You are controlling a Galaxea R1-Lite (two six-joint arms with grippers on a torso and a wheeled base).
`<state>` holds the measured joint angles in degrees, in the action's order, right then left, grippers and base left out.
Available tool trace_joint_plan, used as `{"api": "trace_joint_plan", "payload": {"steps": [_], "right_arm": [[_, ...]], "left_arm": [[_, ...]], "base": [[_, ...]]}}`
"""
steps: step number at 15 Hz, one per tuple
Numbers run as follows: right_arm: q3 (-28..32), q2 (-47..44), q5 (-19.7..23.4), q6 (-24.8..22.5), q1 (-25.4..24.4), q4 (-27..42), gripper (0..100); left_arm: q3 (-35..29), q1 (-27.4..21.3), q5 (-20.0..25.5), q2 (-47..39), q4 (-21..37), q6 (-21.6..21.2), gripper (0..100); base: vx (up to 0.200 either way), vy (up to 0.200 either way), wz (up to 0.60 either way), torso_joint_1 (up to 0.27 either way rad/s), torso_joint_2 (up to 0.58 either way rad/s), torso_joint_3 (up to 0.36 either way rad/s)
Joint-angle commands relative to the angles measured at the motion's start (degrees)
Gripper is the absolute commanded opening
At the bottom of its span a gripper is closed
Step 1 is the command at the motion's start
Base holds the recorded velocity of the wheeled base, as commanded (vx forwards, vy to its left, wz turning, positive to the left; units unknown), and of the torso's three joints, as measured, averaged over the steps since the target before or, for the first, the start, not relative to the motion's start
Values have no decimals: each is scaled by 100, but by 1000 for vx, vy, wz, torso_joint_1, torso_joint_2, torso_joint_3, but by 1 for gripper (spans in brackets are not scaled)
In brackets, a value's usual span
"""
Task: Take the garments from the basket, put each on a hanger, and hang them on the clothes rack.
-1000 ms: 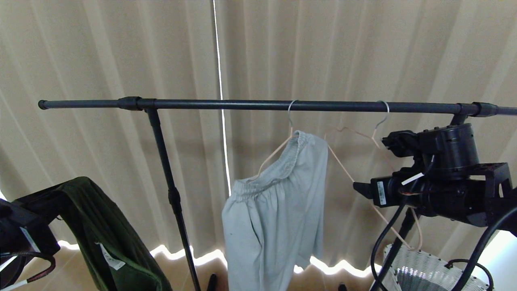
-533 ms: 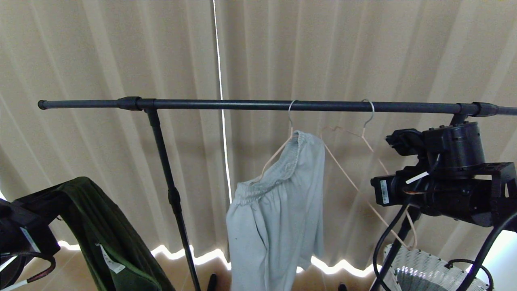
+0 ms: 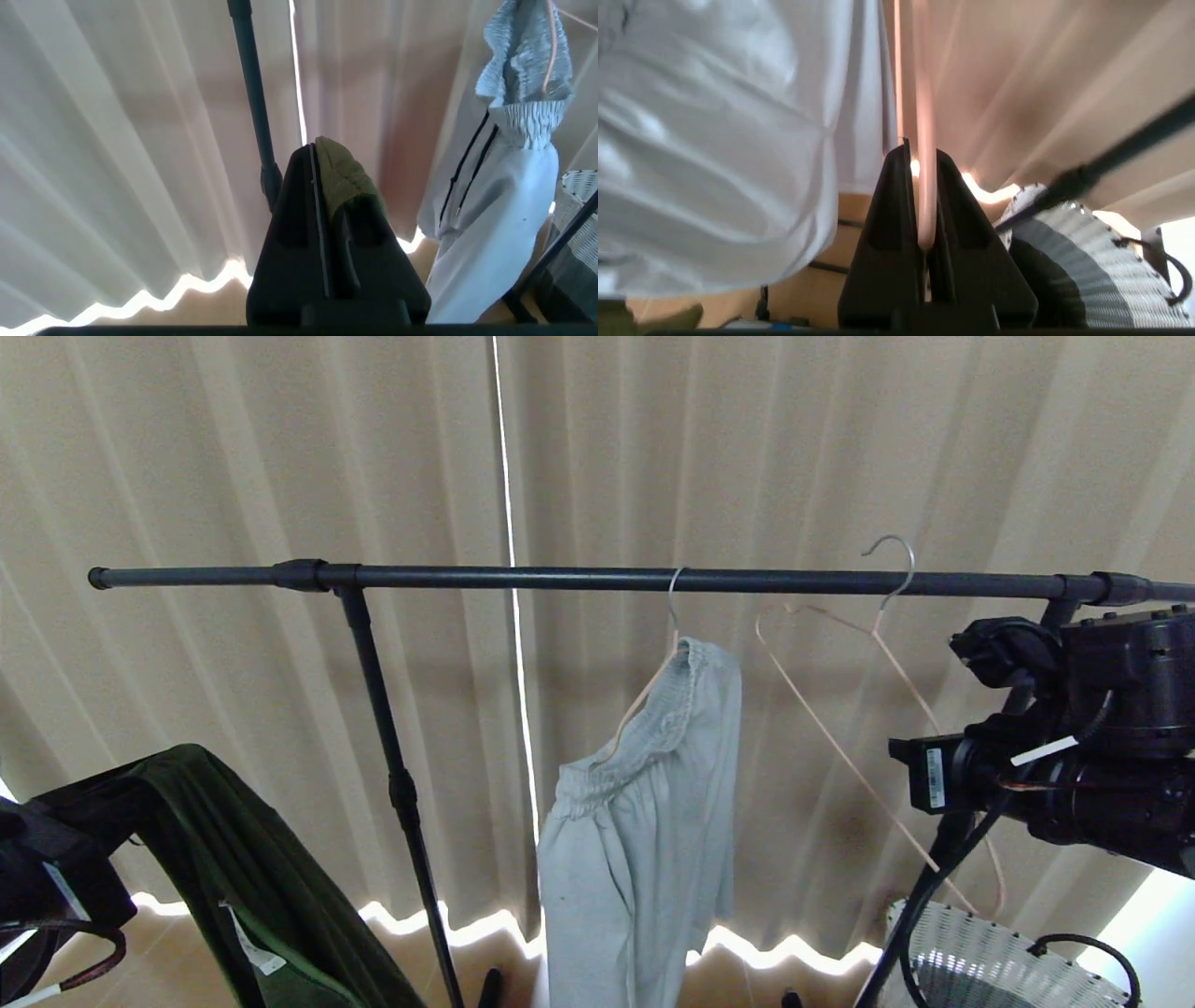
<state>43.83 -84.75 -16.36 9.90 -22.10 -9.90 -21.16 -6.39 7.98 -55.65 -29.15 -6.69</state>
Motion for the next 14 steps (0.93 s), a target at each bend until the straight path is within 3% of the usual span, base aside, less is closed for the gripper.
{"api": "trace_joint_plan", "payload": {"steps": [1,3,14], "right_arm": [[-252,512,1,-6,-5,-3,0],[-366,697,1,-14,-5,6,0],[-445,732,10,-14,-5,-38,0]], "left_arm": [[24,15,-7,-16,-3,-95,0],[77,15,-7,-16,-3,-315,0],[104,50,-7,-42,-3,-315,0]], "base": [[0,0,0,0,0,0],[0,0,0,0,0,0],[-200,0,0,0,3,3]]}}
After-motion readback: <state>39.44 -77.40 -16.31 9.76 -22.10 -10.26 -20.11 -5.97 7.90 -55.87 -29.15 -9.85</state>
